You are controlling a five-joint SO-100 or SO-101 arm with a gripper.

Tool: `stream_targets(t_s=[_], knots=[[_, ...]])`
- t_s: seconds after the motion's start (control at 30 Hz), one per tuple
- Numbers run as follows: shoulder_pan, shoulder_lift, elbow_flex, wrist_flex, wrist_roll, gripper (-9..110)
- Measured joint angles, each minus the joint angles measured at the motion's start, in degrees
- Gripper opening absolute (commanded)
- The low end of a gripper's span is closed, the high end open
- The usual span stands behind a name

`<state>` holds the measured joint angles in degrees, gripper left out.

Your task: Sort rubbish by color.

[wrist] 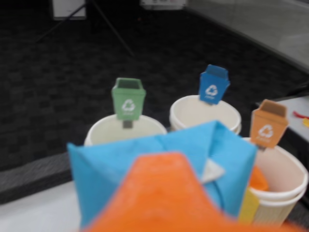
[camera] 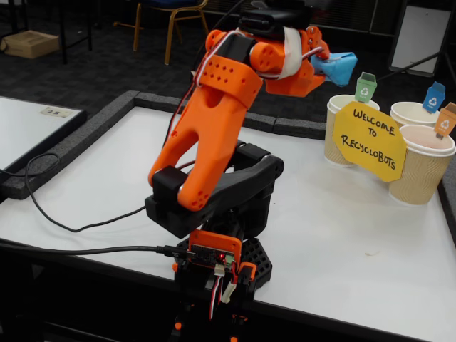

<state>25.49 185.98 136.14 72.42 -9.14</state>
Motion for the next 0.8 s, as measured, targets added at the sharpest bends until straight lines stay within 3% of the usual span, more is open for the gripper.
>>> stream_targets(t_s=[0.37,0.8], knots=[[0.3,-2.0,2.5,-4.7,0.2,0],[0.1,-28.8,2.2,-23.2,0.2,0]])
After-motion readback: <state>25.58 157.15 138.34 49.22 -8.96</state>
